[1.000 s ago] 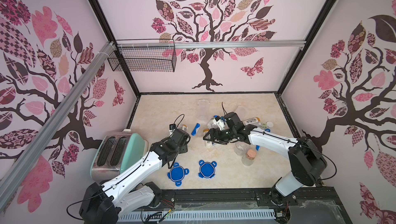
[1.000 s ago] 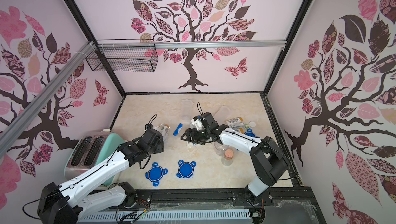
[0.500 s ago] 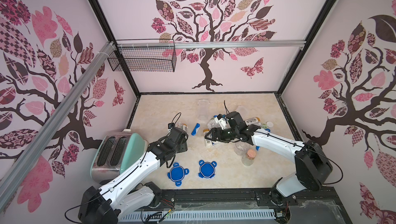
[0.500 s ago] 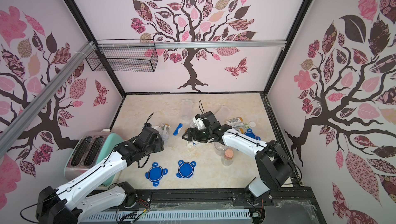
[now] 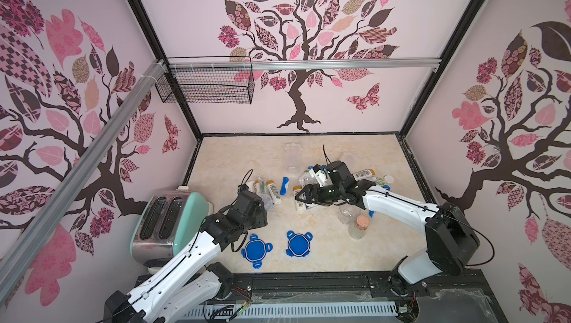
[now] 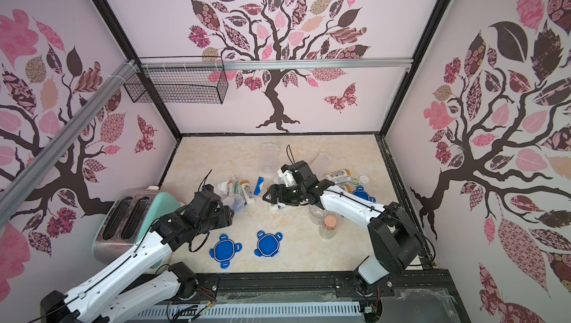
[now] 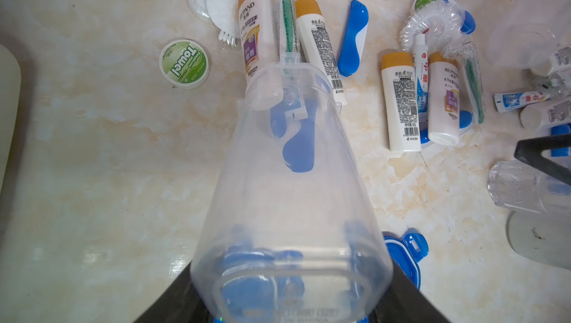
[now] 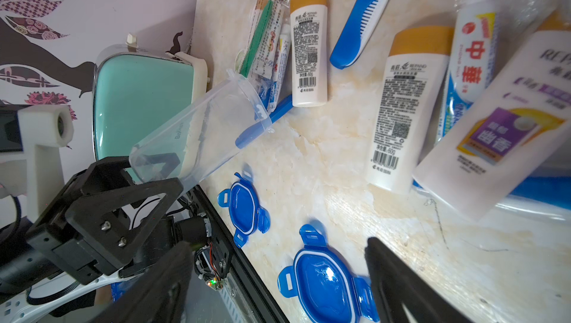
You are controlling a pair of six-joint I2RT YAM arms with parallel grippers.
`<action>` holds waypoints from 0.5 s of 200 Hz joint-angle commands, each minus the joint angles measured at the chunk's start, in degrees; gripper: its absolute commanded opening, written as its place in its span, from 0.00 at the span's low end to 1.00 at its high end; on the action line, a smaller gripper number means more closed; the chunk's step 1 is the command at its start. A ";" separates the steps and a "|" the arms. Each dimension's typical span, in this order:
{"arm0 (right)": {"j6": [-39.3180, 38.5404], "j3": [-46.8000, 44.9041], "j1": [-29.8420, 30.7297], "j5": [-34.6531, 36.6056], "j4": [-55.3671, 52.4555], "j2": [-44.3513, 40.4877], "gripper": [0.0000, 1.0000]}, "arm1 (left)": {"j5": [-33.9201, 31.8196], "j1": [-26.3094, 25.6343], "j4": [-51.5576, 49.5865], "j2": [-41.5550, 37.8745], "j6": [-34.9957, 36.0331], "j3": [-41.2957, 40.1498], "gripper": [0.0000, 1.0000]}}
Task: Take out toiletry kits
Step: 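Pour the toiletry kits out of the container.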
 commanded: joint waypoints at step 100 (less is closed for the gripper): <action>-0.44 -1.64 -0.21 0.27 -0.11 -0.39 0.90 | 2.44 0.14 -4.08 -0.60 -0.27 2.66 0.29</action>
